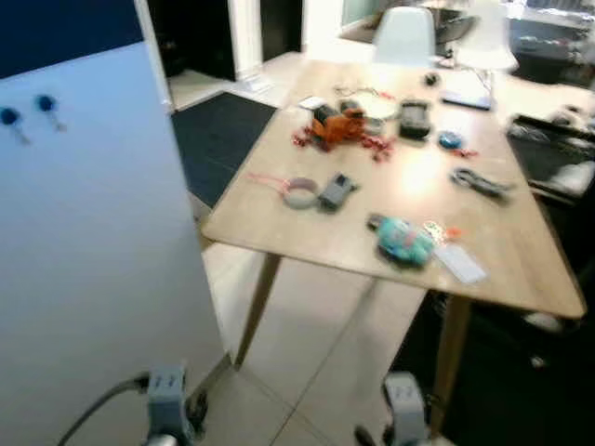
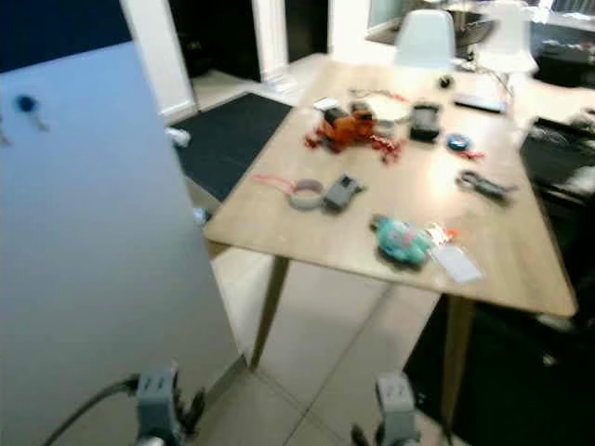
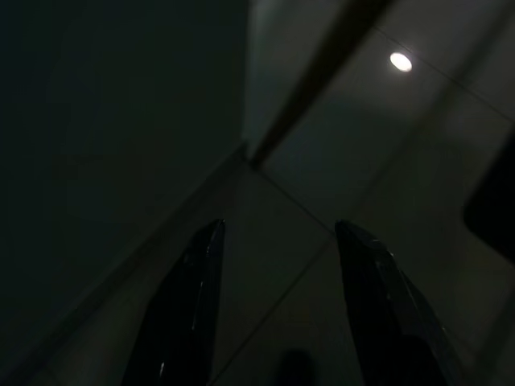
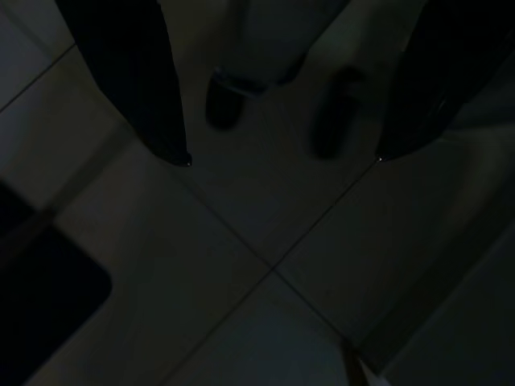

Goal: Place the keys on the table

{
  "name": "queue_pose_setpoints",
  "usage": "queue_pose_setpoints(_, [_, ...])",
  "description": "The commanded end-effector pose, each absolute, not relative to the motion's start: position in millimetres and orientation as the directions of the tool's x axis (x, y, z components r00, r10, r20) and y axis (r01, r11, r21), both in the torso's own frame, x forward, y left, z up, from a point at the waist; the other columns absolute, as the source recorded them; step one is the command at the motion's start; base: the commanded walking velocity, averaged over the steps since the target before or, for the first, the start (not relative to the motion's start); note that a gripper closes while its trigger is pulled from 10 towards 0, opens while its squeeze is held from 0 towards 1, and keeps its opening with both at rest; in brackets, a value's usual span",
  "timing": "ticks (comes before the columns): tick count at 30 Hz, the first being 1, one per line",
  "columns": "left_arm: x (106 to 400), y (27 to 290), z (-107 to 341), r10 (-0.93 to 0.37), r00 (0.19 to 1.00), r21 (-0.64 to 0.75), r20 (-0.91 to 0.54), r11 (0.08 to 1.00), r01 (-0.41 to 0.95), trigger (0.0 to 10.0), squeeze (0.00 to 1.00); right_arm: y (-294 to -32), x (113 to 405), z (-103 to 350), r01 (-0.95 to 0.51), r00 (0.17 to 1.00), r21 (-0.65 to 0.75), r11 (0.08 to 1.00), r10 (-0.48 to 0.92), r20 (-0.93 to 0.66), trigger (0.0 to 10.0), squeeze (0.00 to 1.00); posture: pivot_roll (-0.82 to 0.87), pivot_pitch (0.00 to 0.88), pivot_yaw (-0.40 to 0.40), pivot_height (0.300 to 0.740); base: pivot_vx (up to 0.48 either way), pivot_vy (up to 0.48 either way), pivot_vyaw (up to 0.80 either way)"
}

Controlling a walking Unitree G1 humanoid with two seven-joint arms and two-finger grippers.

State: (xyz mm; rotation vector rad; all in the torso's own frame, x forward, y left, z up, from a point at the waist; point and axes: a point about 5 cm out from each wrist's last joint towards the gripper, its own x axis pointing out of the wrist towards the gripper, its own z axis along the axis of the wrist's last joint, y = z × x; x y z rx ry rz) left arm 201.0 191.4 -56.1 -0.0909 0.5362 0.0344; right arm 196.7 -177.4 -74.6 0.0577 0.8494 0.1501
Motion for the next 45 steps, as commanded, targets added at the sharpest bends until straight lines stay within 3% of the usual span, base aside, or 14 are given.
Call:
queue_pose_setpoints(1, [197.0, 192.2, -58.6, 0.012, 0.851, -0.072, -0.525, 0.996, -0.058, 10.0, 0.0, -173.5, 195.9, -75.2, -0.126, 0.649, 0.114, 0.985, 0.169, -0.742, 10.0, 0.0, 0.05, 0.047, -0.017, 0.74, 0.0, 0.0, 0.8])
queue_pose_setpoints(45, [195.9, 194.1, -58.8, 0.012, 0.85, -0.062, -0.527, 0.997, -0.053, 10.0, 0.0, -169.1, 198.1, -73.4, -0.161, 0.666, 0.114, 0.98, 0.193, -0.721, 10.0, 0.0, 0.06, 0.052, -0.013, 0.74, 0.0, 0.0, 0.79])
